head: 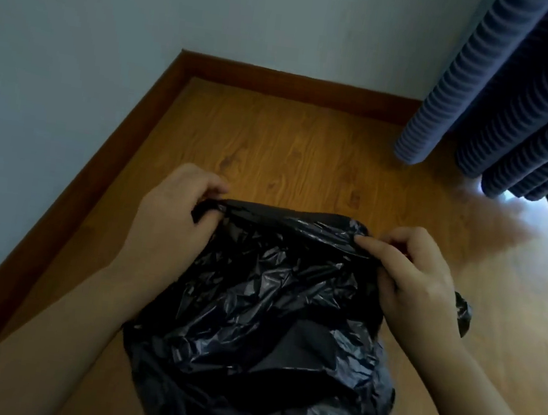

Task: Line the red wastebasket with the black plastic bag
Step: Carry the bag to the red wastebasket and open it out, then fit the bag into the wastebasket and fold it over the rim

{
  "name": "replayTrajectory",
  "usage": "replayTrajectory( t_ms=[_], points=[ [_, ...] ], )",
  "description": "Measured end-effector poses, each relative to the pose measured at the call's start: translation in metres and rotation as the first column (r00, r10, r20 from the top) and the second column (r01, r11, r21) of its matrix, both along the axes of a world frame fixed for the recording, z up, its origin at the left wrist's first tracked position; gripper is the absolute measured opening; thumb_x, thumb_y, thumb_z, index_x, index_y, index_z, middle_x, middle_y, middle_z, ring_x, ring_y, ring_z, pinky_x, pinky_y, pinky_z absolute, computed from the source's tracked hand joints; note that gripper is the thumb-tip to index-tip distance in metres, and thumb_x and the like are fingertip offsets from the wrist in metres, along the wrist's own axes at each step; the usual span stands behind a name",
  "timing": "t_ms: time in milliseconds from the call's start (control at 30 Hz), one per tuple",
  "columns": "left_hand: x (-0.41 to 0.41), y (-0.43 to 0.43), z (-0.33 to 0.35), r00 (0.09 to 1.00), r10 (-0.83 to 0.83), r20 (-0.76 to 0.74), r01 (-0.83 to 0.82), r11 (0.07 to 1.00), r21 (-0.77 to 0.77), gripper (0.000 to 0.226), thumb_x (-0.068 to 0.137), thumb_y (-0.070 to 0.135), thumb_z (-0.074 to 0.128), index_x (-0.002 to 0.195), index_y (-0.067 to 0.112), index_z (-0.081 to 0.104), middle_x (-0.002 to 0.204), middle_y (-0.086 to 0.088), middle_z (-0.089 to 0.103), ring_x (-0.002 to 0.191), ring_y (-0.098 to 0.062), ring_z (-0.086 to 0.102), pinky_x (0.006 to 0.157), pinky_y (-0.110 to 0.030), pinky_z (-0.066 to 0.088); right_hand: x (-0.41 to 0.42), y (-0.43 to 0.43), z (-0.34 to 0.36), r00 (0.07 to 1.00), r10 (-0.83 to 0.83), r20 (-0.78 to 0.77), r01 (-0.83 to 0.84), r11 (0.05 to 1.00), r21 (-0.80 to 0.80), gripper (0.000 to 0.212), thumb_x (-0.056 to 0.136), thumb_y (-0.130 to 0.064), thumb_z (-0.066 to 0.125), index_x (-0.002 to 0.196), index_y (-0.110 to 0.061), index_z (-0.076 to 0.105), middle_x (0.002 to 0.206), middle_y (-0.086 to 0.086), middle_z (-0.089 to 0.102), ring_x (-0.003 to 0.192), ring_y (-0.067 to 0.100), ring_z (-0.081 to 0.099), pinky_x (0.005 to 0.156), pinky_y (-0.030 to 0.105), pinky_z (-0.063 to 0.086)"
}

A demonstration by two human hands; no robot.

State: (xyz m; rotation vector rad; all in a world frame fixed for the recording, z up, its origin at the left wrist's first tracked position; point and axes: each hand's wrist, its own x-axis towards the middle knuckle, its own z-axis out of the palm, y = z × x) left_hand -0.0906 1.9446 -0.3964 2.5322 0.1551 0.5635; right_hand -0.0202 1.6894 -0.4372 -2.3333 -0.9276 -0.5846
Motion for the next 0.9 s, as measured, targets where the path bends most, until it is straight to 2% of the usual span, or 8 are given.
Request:
replayTrajectory(
  t_ms=[67,133,233,400,500,600,700,900],
  points=[
    [-0.002,0.005,-0.008,0.998,-0.067,0.001,0.067,0.988,0.143,0.015,0.076,0.002,0.062,0.091,0.002,0.061,0.086,-0.008,0.059,0.083,-0.011,0.053,0.077,-0.016,0.042,-0.005,0.003,-0.005,0.999,-0.024,0.024,0.024,1.0,-0.008,0.023,0.081,0.008,0.053,0.096,0.001,0.068,0.082,0.022,0.057,0.07,0.032,0.053,0.057,0.034,0.043],
    [-0.005,0.008,-0.018,0.979,-0.113,-0.168,0.144,0.972,0.185,0.031,0.08,0.022,0.069,0.1,-0.001,0.061,0.096,-0.016,0.06,0.092,-0.026,0.056,0.081,-0.033,0.044,-0.012,0.007,-0.013,1.0,-0.017,0.021,0.018,0.998,-0.065,0.028,0.076,0.013,0.056,0.097,-0.001,0.068,0.082,0.023,0.058,0.07,0.033,0.054,0.058,0.037,0.043],
    [-0.019,0.011,-0.017,0.941,-0.145,-0.305,0.145,0.989,-0.022,0.066,0.082,0.055,0.049,0.129,0.009,0.045,0.13,-0.004,0.043,0.123,-0.012,0.033,0.103,-0.03,0.025,-0.022,0.009,-0.026,0.999,-0.006,-0.041,-0.001,0.985,-0.171,0.039,0.067,0.02,0.065,0.098,-0.003,0.069,0.081,0.022,0.059,0.069,0.034,0.055,0.059,0.039,0.043],
    [-0.061,-0.02,-0.021,0.823,-0.37,-0.431,0.471,0.868,0.155,0.092,0.07,0.084,0.028,0.145,0.034,0.009,0.156,0.003,0.002,0.141,-0.019,-0.006,0.11,-0.049,-0.002,-0.033,0.014,-0.037,0.99,-0.016,-0.137,-0.015,0.974,-0.225,0.037,0.066,0.012,0.071,0.098,-0.005,0.069,0.083,0.021,0.06,0.069,0.032,0.055,0.06,0.035,0.042],
    [-0.074,-0.034,-0.047,0.737,-0.361,-0.571,0.555,0.805,0.207,0.109,0.06,0.09,0.033,0.143,0.035,-0.009,0.154,0.0,-0.019,0.137,-0.024,-0.024,0.104,-0.056,-0.014,-0.038,0.011,-0.038,0.969,0.016,-0.248,-0.072,0.973,-0.219,0.025,0.08,-0.014,0.064,0.105,-0.008,0.066,0.092,0.018,0.059,0.079,0.032,0.055,0.067,0.037,0.043],
    [-0.071,-0.034,-0.07,0.754,-0.254,-0.606,0.513,0.804,0.301,0.115,0.057,0.09,0.037,0.145,0.029,-0.007,0.154,-0.011,-0.012,0.138,-0.034,-0.018,0.1,-0.06,-0.014,-0.042,0.005,-0.038,0.905,0.05,-0.422,-0.157,0.962,-0.223,0.046,0.085,-0.045,0.046,0.115,-0.015,0.061,0.116,0.013,0.056,0.106,0.029,0.051,0.086,0.042,0.042],
    [-0.059,-0.032,-0.089,0.741,-0.184,-0.646,0.496,0.799,0.341,0.114,0.059,0.085,0.043,0.146,0.024,0.0,0.152,-0.019,0.001,0.136,-0.043,-0.007,0.098,-0.064,-0.01,-0.044,0.004,-0.04,0.829,0.077,-0.554,-0.26,0.93,-0.26,0.064,0.081,-0.063,0.036,0.128,-0.022,0.05,0.143,0.008,0.036,0.134,0.027,0.025,0.106,0.054,0.026],
    [-0.04,-0.033,-0.112,0.719,-0.123,-0.684,0.517,0.752,0.409,0.113,0.06,0.076,0.058,0.143,0.018,0.005,0.148,-0.026,0.014,0.135,-0.042,0.004,0.098,-0.066,0.0,-0.048,0.002,-0.049,0.76,0.04,-0.648,-0.324,0.889,-0.325,0.08,0.069,-0.075,0.035,0.137,-0.041,0.01,0.152,-0.006,-0.005,0.14,0.017,-0.004,0.113,0.051,0.009]
  ],
)
